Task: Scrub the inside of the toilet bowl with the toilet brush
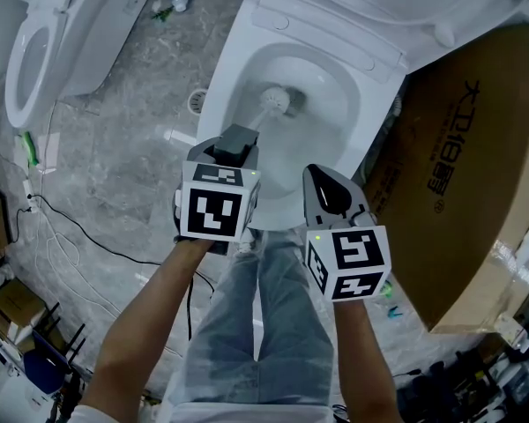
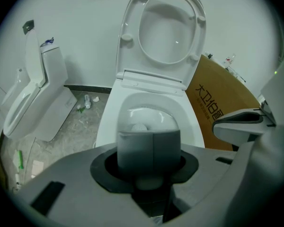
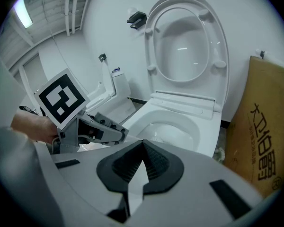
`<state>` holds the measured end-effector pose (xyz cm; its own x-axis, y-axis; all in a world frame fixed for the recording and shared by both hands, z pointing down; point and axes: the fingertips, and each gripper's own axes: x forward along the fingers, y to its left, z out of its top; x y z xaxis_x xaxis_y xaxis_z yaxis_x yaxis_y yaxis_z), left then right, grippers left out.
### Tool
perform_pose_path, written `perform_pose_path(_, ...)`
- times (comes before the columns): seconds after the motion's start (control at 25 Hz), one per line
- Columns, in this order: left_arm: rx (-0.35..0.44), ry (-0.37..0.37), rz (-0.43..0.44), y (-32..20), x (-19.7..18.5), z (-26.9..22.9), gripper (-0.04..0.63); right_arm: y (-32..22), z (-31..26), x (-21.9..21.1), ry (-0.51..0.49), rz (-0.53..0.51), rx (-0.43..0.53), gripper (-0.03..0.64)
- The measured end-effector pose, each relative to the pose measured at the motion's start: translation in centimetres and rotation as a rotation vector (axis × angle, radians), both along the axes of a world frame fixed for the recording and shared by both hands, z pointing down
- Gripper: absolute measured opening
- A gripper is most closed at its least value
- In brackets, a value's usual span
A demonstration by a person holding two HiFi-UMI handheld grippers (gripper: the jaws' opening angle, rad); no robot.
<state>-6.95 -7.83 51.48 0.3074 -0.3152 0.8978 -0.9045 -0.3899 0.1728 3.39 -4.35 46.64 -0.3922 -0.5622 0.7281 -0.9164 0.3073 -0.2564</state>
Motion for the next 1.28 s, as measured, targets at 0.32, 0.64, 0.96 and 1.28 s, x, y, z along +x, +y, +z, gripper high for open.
perform_pose_path(0.32,-0.026,-0.009,-0.002,2.2,-1.3,-0.4,0.156,0.5,-0.5,-1.1,-0.004,0.002,0.009,0.002)
perform_pose_path(0.64,-0.054,-0.015,0.015,4.8,-1.6,-0.2,0.156,1.4,-0.7,-1.2,-0.001,0.012,0.010,0.003)
perform_pose_path(0.96,-0.090,-0.004,0.037,6.8,-0.9,0.6,0.156,2.0,-0.5,-1.2,0.002,0.024,0.008,0.003)
perform_pose_path(1.28,-0.099,0.014,0.047,7.6,0.6,0.8,0.156,2.3,-0.5,-0.7,0.005,0.036,0.001,0.003)
